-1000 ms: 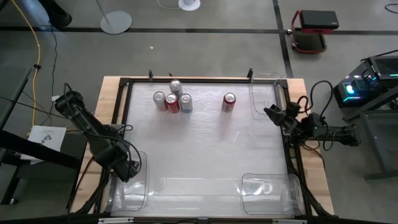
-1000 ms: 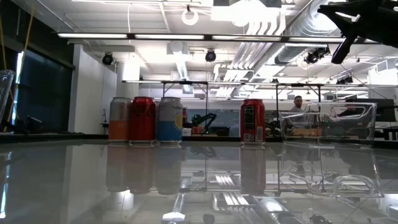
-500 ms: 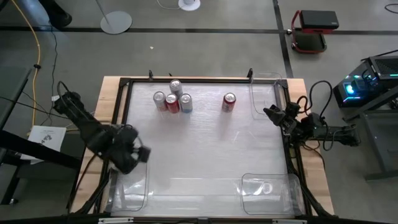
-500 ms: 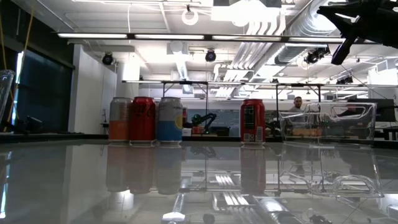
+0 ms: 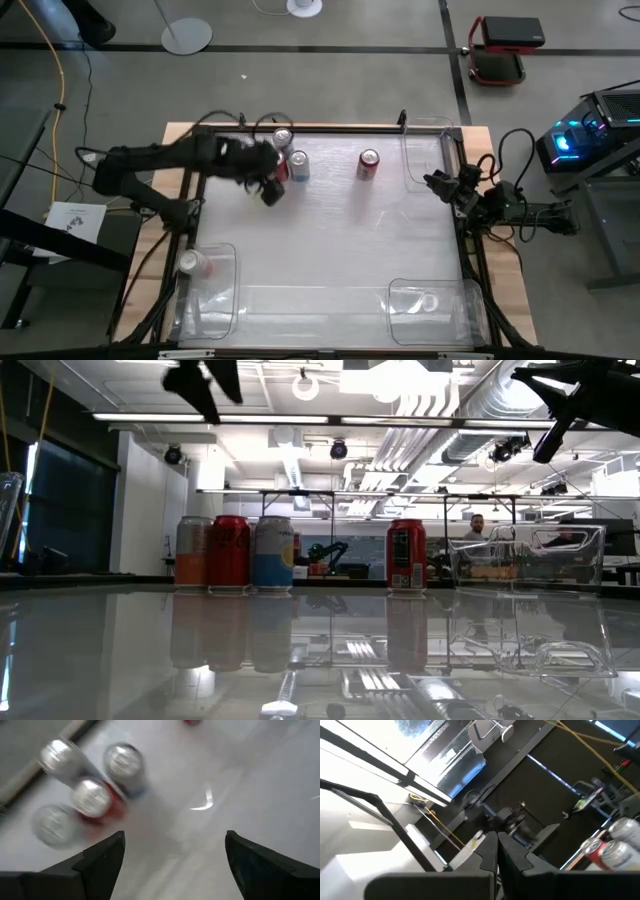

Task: Sort soda cans
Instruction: Put the orange-white soda can into the bottom left transparent bin

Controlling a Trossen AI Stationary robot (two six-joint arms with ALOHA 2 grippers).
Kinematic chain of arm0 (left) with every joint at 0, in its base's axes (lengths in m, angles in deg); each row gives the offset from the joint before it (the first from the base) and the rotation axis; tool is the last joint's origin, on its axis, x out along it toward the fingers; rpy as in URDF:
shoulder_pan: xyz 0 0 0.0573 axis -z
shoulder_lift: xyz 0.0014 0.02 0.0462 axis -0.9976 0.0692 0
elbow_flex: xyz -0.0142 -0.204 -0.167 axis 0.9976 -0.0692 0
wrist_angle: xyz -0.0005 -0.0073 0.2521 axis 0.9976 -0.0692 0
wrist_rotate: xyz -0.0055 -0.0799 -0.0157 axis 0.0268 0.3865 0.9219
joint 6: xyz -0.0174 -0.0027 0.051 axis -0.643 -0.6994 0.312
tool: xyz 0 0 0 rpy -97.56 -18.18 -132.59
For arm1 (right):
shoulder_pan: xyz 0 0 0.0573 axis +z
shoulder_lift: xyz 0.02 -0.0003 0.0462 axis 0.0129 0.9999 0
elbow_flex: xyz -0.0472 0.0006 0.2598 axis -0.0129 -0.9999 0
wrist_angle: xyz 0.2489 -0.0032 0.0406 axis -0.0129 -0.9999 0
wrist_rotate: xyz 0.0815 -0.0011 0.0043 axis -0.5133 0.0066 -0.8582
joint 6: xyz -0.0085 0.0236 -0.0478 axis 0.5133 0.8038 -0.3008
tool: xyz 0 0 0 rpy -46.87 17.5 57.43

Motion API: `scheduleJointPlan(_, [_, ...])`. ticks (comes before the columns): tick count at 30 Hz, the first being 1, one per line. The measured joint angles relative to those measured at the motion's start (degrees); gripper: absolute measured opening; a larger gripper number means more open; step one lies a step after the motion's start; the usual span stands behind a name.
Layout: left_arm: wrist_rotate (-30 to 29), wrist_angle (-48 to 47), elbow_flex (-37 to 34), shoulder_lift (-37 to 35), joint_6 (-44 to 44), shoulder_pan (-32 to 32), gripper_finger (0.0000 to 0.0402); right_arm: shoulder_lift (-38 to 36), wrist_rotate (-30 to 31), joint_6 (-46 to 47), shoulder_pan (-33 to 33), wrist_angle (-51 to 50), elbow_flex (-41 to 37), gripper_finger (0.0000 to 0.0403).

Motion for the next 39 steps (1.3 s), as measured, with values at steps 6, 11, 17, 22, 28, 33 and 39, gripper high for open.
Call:
scheduleJointPlan(6, [0.5,-1.4,0.0,0.1,19.7,-12.3,0.0319,0.0,-0.4,1.4,0.0,0.0,0.0,0.0000])
scheduleJointPlan(11, [4.8,-5.1,0.1,1.5,24.7,-22.8,0.0331,0.0,0.6,1.1,0.0,0.0,0.0,0.0000])
scheduleJointPlan(17, [7.7,-7.8,0.1,7.6,34.5,-30.5,0.0360,0.0,3.6,1.0,0.0,-0.2,0.0,0.0000])
scheduleJointPlan(22, [7.6,-8.8,0.1,13.0,44.9,-31.4,0.0371,0.0,5.8,1.0,0.0,-0.3,0.0,0.0000])
scheduleJointPlan(28, [3.6,-10.5,0.0,18.7,54.1,-30.8,0.0372,0.0,6.6,1.0,0.0,-0.3,0.0,0.0000])
scheduleJointPlan(33, [0.1,-9.9,0.0,21.6,54.6,-30.7,0.0372,0.0,6.6,1.0,0.0,-0.3,0.0,0.0000])
scheduleJointPlan(39, [3.3,-7.1,0.0,22.5,56.9,-30.8,0.0372,0.0,6.6,1.0,0.0,-0.3,0.0,0.0000])
